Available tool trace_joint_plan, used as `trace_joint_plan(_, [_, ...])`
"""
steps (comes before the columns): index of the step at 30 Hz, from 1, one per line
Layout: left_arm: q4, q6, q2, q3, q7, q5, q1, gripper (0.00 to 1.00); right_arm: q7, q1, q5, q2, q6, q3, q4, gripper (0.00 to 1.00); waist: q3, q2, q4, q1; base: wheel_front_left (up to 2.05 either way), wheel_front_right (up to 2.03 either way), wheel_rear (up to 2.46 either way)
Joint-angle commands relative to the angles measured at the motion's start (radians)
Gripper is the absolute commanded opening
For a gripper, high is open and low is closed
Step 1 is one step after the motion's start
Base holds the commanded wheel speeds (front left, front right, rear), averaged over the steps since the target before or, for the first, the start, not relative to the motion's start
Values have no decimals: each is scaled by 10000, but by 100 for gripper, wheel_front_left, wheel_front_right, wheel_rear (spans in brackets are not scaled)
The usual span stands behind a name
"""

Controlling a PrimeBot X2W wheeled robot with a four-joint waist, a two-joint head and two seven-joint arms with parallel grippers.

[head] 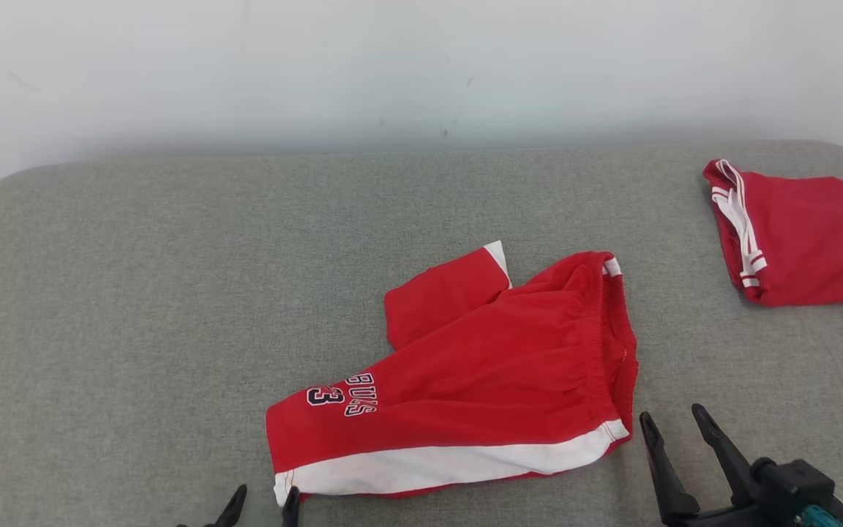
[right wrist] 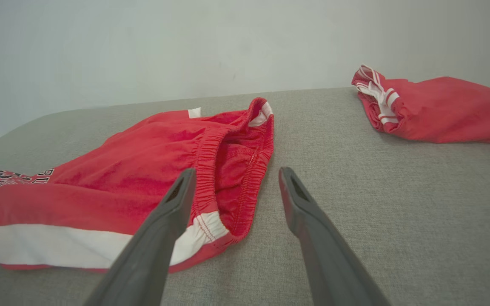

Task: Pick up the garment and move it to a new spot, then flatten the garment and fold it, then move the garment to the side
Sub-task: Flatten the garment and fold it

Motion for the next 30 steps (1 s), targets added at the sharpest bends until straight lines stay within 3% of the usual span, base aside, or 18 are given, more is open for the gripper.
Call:
trace_joint_plan(1, [103,-62,41,-76,48,46,-111,100,70,-148,-36,-156,-20,150,49,100,16,0,-33,1,0,0,0])
trace_joint_plan(12, [468,-248,-55,-464,487,30,-669,100,676,-1058,-59,-1180,-22,1350,900,100,327,0,-24,1,0,0,0])
trace_joint_plan(25, [963,-463,-249,-541,700,-414,-1102,100,1094,-1823,399,-1659,-20,2435,1955,100,504,0,177,1,0,0,0])
trace_joint_plan(26, [1022,-522,-294,-543,714,-474,-1114,97,1098,-1880,446,-1666,-20,2518,2029,100,518,0,192,1,0,0,0])
trace_joint_plan(27, [1091,-538,-337,-545,729,-550,-1141,56,1127,-1928,480,-1675,-20,2611,2112,100,533,0,201,1,0,0,0])
trace_joint_plan(28, [1153,-609,-366,-524,701,-651,-1191,34,1183,-1976,531,-1682,-20,2727,2204,47,542,0,205,1,0,0,0])
trace_joint_plan(29, [1219,-613,-376,-514,665,-702,-1256,0,1203,-2029,601,-1687,-20,2862,2270,0,554,0,202,1,0,0,0])
trace_joint_plan(30, [1320,-658,-385,-527,673,-741,-1288,0,1185,-2092,645,-1718,-22,2956,2330,0,559,0,192,1,0,0,0])
